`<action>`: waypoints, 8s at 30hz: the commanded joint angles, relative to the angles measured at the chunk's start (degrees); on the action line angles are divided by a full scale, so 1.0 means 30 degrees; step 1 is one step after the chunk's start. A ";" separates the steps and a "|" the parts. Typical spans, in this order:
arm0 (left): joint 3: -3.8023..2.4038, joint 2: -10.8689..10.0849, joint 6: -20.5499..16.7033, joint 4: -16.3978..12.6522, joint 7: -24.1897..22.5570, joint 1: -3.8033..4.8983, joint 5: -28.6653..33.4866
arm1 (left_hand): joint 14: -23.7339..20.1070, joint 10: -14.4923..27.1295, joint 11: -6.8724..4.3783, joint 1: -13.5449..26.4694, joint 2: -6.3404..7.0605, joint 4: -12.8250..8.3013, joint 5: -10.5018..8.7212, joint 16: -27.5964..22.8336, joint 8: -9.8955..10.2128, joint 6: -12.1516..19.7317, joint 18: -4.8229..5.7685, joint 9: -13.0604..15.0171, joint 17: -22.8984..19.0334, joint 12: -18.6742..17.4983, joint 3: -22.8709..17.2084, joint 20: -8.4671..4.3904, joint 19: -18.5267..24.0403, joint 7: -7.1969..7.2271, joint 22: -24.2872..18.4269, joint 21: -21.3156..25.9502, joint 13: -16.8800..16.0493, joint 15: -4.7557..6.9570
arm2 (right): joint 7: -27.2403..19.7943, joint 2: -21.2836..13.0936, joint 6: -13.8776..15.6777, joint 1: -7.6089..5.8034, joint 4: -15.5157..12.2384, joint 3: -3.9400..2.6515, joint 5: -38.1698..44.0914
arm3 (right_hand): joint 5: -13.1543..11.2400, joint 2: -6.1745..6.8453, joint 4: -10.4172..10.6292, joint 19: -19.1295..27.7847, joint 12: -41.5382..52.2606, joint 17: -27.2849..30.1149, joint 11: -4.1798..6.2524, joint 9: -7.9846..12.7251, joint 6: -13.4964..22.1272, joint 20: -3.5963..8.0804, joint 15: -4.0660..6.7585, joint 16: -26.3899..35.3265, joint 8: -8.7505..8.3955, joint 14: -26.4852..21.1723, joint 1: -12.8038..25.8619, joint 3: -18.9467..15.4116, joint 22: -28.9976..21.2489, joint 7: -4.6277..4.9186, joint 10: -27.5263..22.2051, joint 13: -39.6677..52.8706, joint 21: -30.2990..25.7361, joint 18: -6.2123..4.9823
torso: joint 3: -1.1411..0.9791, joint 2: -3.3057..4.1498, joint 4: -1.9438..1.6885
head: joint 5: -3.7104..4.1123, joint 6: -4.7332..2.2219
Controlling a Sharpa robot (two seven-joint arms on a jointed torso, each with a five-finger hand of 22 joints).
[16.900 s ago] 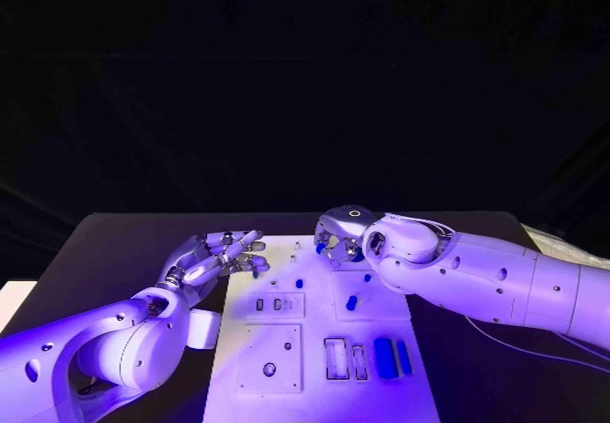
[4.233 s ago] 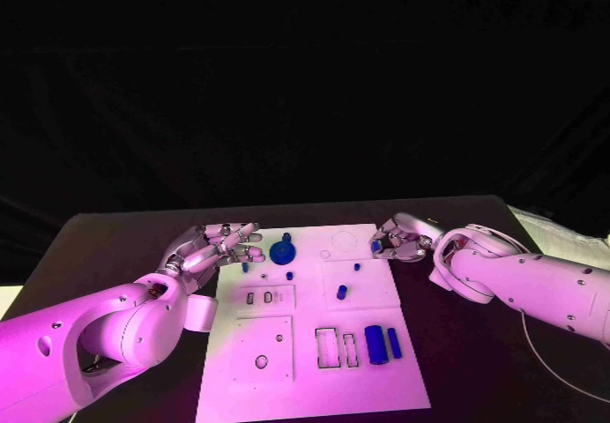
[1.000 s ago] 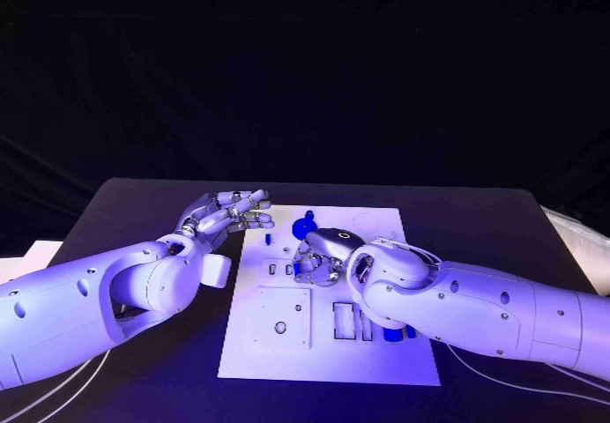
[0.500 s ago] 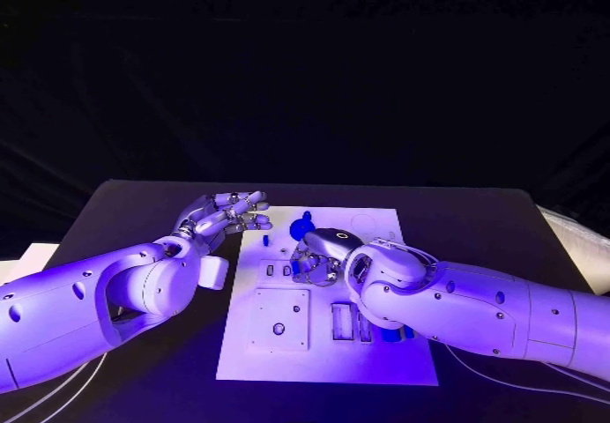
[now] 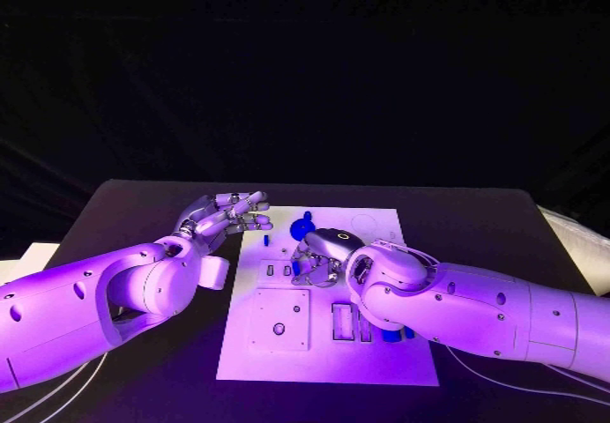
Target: Assemble the parts on the task board
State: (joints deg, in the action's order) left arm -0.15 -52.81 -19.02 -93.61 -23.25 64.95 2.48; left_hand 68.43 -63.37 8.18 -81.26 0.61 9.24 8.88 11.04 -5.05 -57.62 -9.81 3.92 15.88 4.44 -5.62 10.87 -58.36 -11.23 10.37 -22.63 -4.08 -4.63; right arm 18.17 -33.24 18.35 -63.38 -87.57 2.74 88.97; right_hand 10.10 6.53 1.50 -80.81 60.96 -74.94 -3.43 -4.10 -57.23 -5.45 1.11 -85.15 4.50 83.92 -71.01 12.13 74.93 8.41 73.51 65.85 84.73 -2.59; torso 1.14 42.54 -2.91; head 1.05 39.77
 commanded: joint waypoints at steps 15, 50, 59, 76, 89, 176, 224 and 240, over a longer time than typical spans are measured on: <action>0.0014 0.0057 0.0898 0.0201 0.0095 0.0002 0.0043 | 0.0074 -0.0118 -0.0014 -0.0291 -0.0010 -0.0205 -0.0104 -0.0126 0.0163 -0.0142 -0.0189 -0.0007 0.0086 -0.0133 -0.0116 -0.0006 -0.0062 -0.0055 0.0029 -0.0085 0.0026 -0.0065 | -0.3408 -0.1336 0.3792 -0.0123 -0.1737 -0.0088 -0.1405 | 0.0349 0.0192 0.0616 -0.0072 0.0633 -0.2263 -0.0241 0.0047 0.1062 -0.0275 -0.0355 -0.0009 -0.0138 0.1419 -0.0444 -0.2128 0.0845 0.0233 0.0055 0.0384 -0.0067 -0.0101 | -0.0009 -0.0026 0.0033 | -0.0010 -0.0066; 0.0010 0.2290 0.6263 0.2403 1.8181 0.1970 -1.7769 | 0.7191 -0.4412 -0.3158 0.4555 -0.0511 0.2475 -0.1983 2.6321 -0.7108 -0.0923 0.2558 0.6834 2.4705 2.0307 0.4851 -0.3067 -0.9107 0.2858 2.3057 -2.0638 -1.9297 0.3121 | -0.7009 -0.6688 0.2519 -0.3790 -0.1972 -0.0296 -1.4926 | 0.1434 -0.1797 0.0619 0.0577 0.0664 -0.1010 -0.0063 0.0006 0.0254 -0.0130 -0.0190 0.0835 0.0154 0.1120 -0.2134 -0.1688 -0.0102 0.0111 0.0046 0.0238 -0.0541 -0.0323 | -0.0512 -0.1188 0.0293 | -0.0818 0.0518; 0.0156 0.4378 0.7204 0.4120 1.9792 0.2429 -1.8316 | 0.7191 -0.4265 -0.3221 0.5078 -0.1019 0.2468 -0.2024 2.6321 -0.7865 -0.0425 0.2582 0.7923 2.4705 2.0298 0.5593 -0.3134 -0.9187 0.2917 2.3179 -2.0663 -1.9337 0.3169 | -0.6875 -0.6637 0.2916 -0.3799 -0.1885 -0.0293 -1.4571 | 0.1795 -0.1821 0.0630 0.0498 0.0771 -0.1047 -0.0033 0.0020 0.0193 -0.0104 -0.0161 0.0829 0.0141 0.1146 -0.2129 -0.1629 -0.0024 0.0085 0.0151 0.0292 -0.0515 -0.0304 | -0.0503 -0.1111 0.0345 | -0.0985 0.0638; 0.0411 0.6296 0.9015 0.5642 2.0346 0.2478 -1.9267 | 0.7191 -0.4341 -0.3301 0.6154 -0.0769 0.2492 -0.2072 2.6321 -0.8511 0.0018 0.2687 0.8828 2.4705 2.0579 0.6735 -0.3233 -0.9404 0.3001 2.3703 -2.0927 -1.9671 0.3251 | -0.6766 -0.6516 0.3121 -0.3798 -0.1794 -0.0286 -1.4393 | 0.1885 -0.1808 0.0674 0.0494 0.0801 -0.0984 -0.0037 0.0030 0.0195 -0.0096 -0.0158 0.0873 0.0121 0.1139 -0.2060 -0.1639 -0.0032 0.0092 0.0183 0.0303 -0.0522 -0.0305 | -0.0465 -0.1081 0.0337 | -0.0929 0.0784; 0.0502 0.7120 0.9458 0.6333 2.0407 0.2459 -1.9291 | 0.7191 -0.4376 -0.3337 0.5750 -0.1094 0.2373 -0.2061 2.6321 -0.8764 0.0158 0.2699 0.9181 2.4705 2.0666 0.6740 -0.3271 -0.9429 0.3041 2.3773 -2.0963 -1.9767 0.3283 | -0.6686 -0.6422 0.2963 -0.3792 -0.1725 -0.0279 -1.4391 | 0.1904 -0.1781 0.0707 0.0541 0.0744 -0.0933 -0.0040 0.0033 0.0191 -0.0094 -0.0158 0.0909 0.0114 0.1130 -0.2002 -0.1663 -0.0104 0.0093 0.0153 0.0246 -0.0557 -0.0320 | -0.0471 -0.1072 0.0330 | -0.0870 0.0945; 0.0589 0.5861 0.7553 0.4974 1.9979 0.2297 -1.8566 | 0.7191 -0.4361 -0.3345 0.2690 0.1624 -0.1768 -0.1911 2.6321 -0.9388 0.1442 0.2679 1.1567 2.4705 2.0142 -0.9945 -0.3226 -0.9376 0.2985 2.3919 -2.0873 -1.9454 0.3266 | -0.6417 -0.5797 0.2195 -0.3667 -0.1132 -0.0218 -1.4594 | 0.2010 -0.1852 0.0796 0.0614 0.0701 -0.0870 -0.0033 0.0041 0.0173 -0.0087 -0.0152 0.0960 0.0093 0.1123 -0.1920 -0.1635 -0.0220 0.0083 0.0137 0.0190 -0.0620 -0.0345 | -0.0517 -0.1044 0.0312 | -0.0994 0.1439; 0.0621 0.6441 1.0450 0.5171 2.0490 0.2043 -2.1978 | 0.7191 -0.4565 -0.3341 0.3693 0.2034 -0.2469 -0.1539 2.6321 -0.9657 0.1448 0.2743 1.1940 2.4705 2.0367 -1.1453 -0.3224 -0.9515 0.2972 2.4236 -2.1041 -1.9579 0.3262 | -0.6414 -0.5786 0.1882 -0.3612 -0.1318 -0.0212 -1.4877 | 0.2020 -0.1850 0.0861 0.0666 0.0687 -0.0832 -0.0040 0.0049 0.0186 -0.0085 -0.0154 0.0991 0.0071 0.1117 -0.1834 -0.1658 -0.0300 0.0089 0.0129 0.0168 -0.0663 -0.0362 | -0.0510 -0.1039 0.0331 | -0.1137 0.1681; 0.0684 0.6880 1.1210 0.5633 2.0545 0.2011 -2.1819 | 0.7191 -0.4986 -0.3543 0.5780 0.1839 -0.1944 -0.1199 2.6321 -1.0050 0.0997 0.2816 1.2240 2.4705 2.0954 -1.1290 -0.3337 -0.9668 0.3251 2.4591 -2.1243 -2.0105 0.3408 | -0.6409 -0.5833 0.1850 -0.3612 -0.1390 -0.0212 -1.4883 | 0.2023 -0.1851 0.0877 0.0674 0.0679 -0.0794 -0.0040 0.0050 0.0188 -0.0085 -0.0154 0.1018 0.0065 0.1110 -0.1815 -0.1661 -0.0313 0.0088 0.0124 0.0157 -0.0672 -0.0365 | -0.0520 -0.1054 0.0340 | -0.1078 0.1758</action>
State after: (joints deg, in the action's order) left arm 1.63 -32.48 11.65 -76.74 38.10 71.33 -63.29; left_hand 83.97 -77.96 -2.43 -64.36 6.21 7.98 5.06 89.83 -35.23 -53.66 -1.79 40.73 74.94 67.05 -34.43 1.03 -83.94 -2.33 74.91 -86.18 -64.32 5.62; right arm -0.96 -50.73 24.63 -74.25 -91.62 2.11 44.28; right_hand 15.96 1.06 3.88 -79.18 63.18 -74.93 -3.65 -4.01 -56.22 -5.65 0.61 -82.23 4.63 84.02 -76.91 7.13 74.08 8.66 73.98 66.37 82.99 -2.59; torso -0.41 39.37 -1.93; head -2.20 45.03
